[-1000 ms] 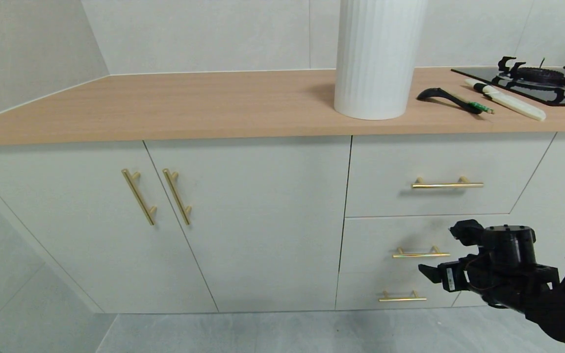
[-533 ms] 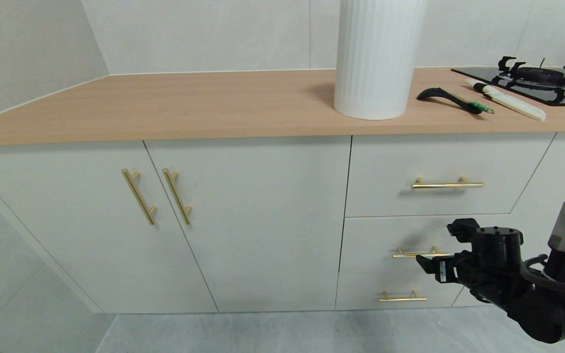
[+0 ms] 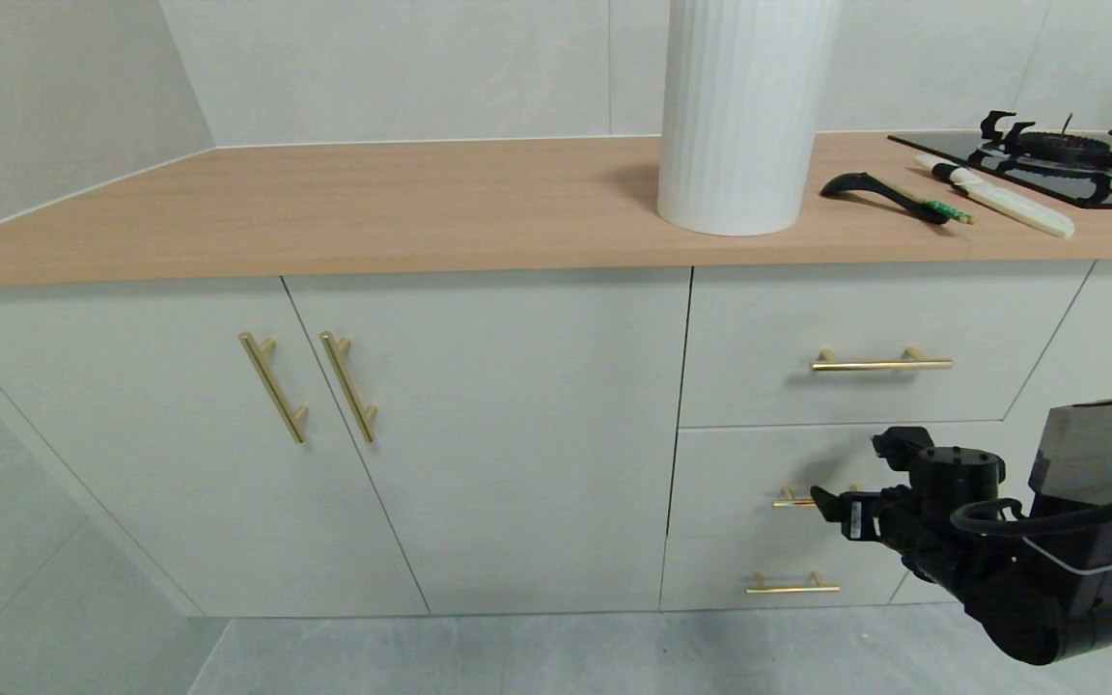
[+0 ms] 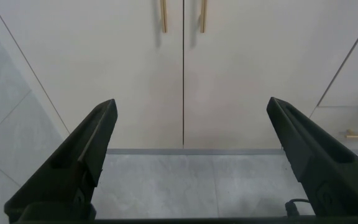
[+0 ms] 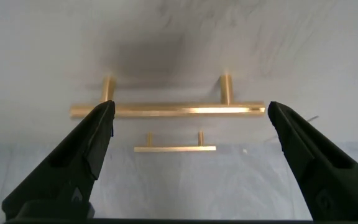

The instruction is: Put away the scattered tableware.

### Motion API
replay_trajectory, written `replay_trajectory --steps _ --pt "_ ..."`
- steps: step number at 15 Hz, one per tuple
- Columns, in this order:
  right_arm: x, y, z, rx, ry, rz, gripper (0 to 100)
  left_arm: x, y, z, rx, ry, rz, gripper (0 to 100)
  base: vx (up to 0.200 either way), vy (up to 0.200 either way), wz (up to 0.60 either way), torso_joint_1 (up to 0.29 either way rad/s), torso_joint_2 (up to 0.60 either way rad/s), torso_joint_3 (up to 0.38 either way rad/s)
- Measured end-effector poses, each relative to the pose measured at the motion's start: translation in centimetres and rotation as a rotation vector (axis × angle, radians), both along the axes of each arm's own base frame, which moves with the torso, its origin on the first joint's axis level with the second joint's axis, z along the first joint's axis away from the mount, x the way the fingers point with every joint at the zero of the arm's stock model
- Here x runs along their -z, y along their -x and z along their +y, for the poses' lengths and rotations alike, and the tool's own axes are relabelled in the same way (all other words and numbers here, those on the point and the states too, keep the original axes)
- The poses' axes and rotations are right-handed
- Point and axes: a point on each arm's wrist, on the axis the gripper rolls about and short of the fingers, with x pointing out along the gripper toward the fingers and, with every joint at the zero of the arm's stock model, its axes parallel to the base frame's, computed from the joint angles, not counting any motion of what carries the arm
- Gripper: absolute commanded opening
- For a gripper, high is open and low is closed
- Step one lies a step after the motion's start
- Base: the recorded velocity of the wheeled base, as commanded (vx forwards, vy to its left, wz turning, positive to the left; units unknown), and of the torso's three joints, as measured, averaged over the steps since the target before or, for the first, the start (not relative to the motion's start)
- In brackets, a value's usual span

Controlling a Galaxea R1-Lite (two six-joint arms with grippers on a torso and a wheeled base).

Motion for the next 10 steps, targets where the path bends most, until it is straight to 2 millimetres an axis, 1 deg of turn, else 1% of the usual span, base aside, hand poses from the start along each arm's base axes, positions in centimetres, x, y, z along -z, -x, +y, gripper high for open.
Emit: replay_trajectory --steps 5,10 --pt "1.9 -0.9 0.1 0.024 0.002 0.004 100 0.0 0.0 0.0 0.0 0.0 -0.001 100 0.0 0.0 0.0 0.0 0.0 0.0" --pt "2.9 -1.4 0.1 0.026 0.003 0.005 100 0.0 0.0 0.0 0.0 0.0 0.0 100 0.0 0.0 0.0 0.0 0.0 0.0"
